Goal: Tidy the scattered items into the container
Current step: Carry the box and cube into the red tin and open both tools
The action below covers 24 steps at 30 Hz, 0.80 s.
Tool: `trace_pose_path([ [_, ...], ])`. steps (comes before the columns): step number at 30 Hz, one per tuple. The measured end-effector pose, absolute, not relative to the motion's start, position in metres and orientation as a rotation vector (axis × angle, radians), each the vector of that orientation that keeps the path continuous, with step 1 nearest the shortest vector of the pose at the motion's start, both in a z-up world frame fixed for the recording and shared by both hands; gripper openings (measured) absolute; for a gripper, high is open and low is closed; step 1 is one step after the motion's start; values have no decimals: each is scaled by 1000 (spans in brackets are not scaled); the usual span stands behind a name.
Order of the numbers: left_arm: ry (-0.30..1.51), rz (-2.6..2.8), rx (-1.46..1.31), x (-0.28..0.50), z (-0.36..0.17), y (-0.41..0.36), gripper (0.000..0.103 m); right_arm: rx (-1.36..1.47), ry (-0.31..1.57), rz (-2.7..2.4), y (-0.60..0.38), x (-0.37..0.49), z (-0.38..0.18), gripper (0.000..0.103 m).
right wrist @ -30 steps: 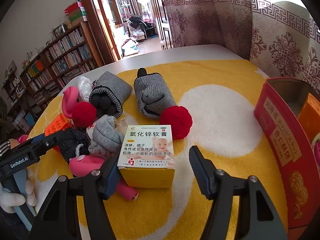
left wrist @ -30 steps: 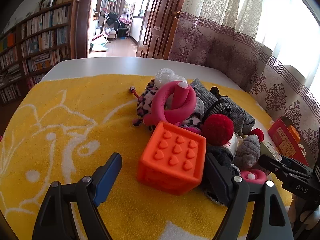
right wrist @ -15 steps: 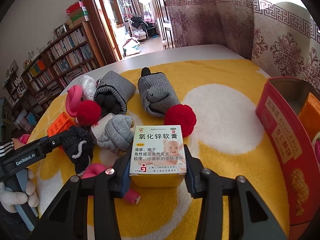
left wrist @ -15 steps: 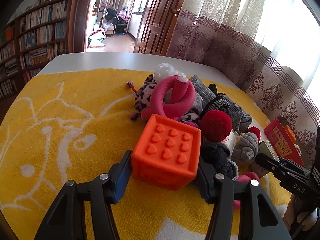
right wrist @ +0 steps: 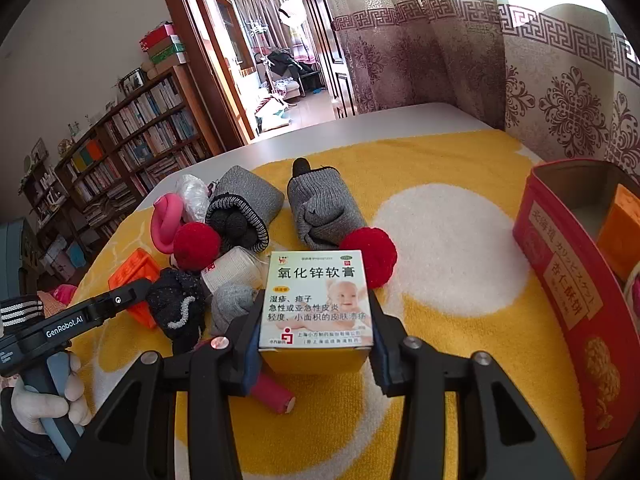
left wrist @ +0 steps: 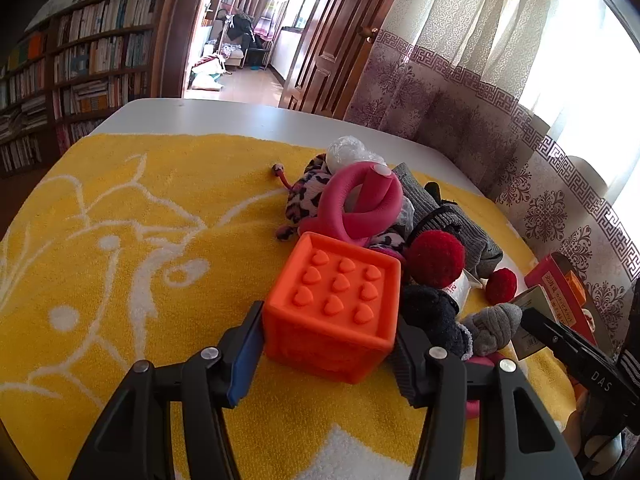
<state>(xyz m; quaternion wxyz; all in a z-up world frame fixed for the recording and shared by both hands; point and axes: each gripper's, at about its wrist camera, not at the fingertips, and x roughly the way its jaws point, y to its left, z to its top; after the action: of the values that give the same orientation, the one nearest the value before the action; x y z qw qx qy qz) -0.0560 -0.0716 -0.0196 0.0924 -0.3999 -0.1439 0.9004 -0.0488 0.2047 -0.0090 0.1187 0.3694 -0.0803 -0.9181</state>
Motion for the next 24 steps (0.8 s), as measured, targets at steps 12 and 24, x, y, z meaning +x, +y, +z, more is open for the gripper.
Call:
trace_pose_path([
  [12, -445, 2730, -1059, -43, 6, -76, 53, 985, -300, -2746, 219, -37, 2, 47],
  [24, -365, 2713, -978, -32, 28, -57, 53, 919, -321, -2809, 231, -30, 18, 47],
])
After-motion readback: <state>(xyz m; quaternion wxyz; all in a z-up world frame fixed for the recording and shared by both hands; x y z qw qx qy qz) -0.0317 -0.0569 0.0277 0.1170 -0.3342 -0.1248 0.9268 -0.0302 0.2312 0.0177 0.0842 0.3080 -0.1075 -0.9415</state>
